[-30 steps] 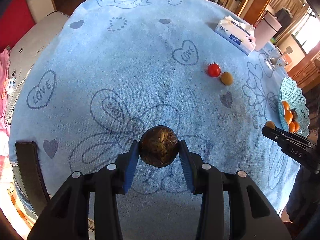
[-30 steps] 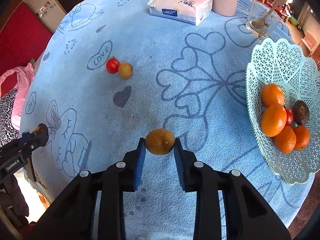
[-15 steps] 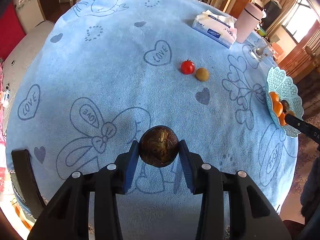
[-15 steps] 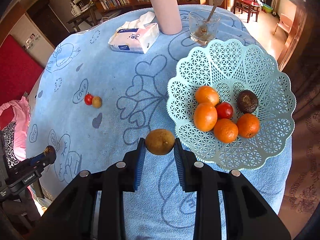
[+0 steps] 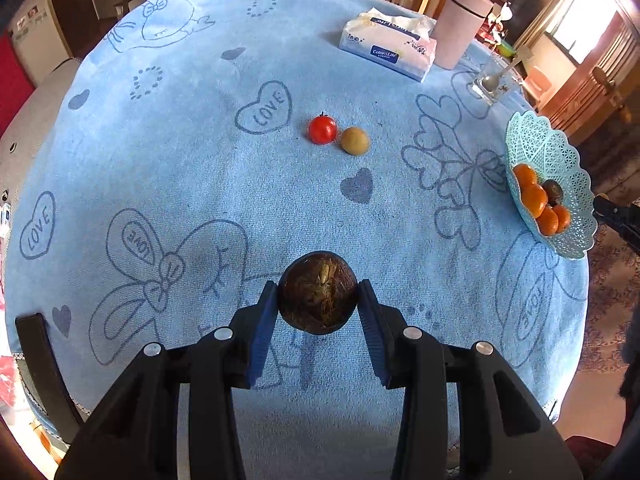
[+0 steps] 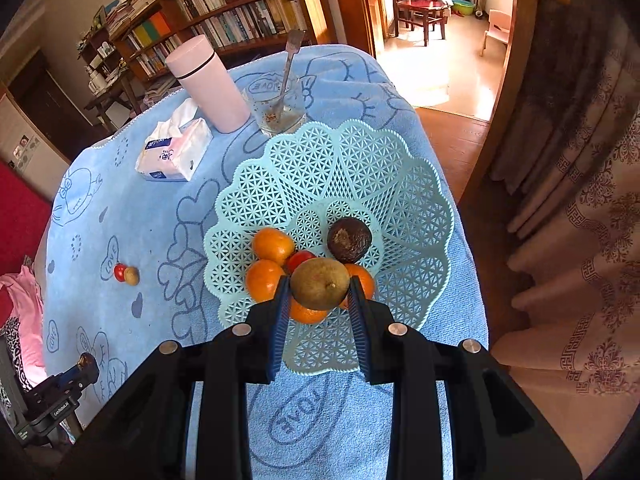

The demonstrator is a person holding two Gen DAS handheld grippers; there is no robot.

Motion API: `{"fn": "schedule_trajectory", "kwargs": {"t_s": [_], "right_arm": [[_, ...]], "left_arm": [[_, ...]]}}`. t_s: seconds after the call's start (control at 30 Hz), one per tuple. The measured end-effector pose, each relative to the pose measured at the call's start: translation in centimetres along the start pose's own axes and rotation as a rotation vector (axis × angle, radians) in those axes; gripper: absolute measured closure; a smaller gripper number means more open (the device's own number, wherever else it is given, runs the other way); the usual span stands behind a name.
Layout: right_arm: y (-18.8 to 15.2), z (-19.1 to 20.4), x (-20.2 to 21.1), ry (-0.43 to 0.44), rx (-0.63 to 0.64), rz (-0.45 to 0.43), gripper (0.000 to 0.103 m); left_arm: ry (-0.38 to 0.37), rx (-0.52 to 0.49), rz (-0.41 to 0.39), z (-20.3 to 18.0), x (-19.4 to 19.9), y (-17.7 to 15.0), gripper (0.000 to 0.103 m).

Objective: Organize fruits
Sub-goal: 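Carry the yellow fruit into the basket and open the right gripper, then lower the dark brown fruit into the basket and open the left gripper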

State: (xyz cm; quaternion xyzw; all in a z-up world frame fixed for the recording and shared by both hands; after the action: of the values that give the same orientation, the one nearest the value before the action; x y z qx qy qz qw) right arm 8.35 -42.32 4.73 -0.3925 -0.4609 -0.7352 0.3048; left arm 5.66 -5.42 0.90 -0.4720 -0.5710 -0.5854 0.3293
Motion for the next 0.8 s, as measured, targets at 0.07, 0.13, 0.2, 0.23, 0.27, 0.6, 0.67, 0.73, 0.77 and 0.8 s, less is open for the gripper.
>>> {"fn": "schedule_trajectory", "kwargs": {"t_s": [0.07,0.13,0.2,0.23,0.27,0.6,0.67,0.73,0.77,0.8], "right_arm": [[0.5,-0.9,0.2,-0.011,-0.015,-0.010,0.072],[0.9,-1.7,0.7,-0.021,-0.020,-0.025,0.056],[0.9,-2.6,1.3,-0.035,-0.024,-0.044,0.047],[0.8,-3.0,1.4,-0.037,-0.027,-0.043,0.047],[0.7,-3.3,1.5,-0.039,-0.031,-0.040,0.047],[-2.2,-5.6,2.8,-0.031,-0.029,-0.001,0.047],[-2.8,-6.0,3.1,-0.034,-0.023,0.004,0.047],[-3.3,-6.5,3.3,-0.035,-0.026,0.008,0.047],[-3.6,-6.7,3.4,-0.033,-0.028,0.013,0.047],[-3.8,-6.9,3.4,-0.034,-0.028,0.018,0.047]], "left_arm": [[-0.008,-0.010,0.002,-0.7,-0.3,0.1,0.062],[-0.018,-0.019,0.003,-1.5,-0.5,0.3,0.062],[-0.027,-0.028,0.003,-2.3,-0.7,0.6,0.062],[-0.032,-0.033,0.002,-2.8,-0.9,0.7,0.062],[-0.037,-0.038,0.001,-3.3,-1.0,0.9,0.062],[-0.104,-0.139,-0.006,-10.5,-2.5,3.4,0.062],[-0.119,-0.168,-0.008,-12.3,-2.8,4.0,0.062],[-0.134,-0.199,-0.010,-14.1,-3.0,4.6,0.062],[-0.140,-0.214,-0.011,-15.0,-3.2,4.9,0.062],[-0.146,-0.228,-0.013,-15.8,-3.3,5.2,0.062]]}}
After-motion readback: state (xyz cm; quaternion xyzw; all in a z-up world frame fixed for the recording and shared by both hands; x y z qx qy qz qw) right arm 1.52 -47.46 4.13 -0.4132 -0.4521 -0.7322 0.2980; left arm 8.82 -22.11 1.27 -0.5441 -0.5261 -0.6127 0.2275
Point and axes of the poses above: each gripper's, at about its wrist camera, not at the fingertips, and x roughly against the way its jaws point, z to its left, y to its top, the point moved 7 cm from there along -x, roughly the way its jaws point, and after that the axes turned 3 degrees about -x, right-handed, at the moved point
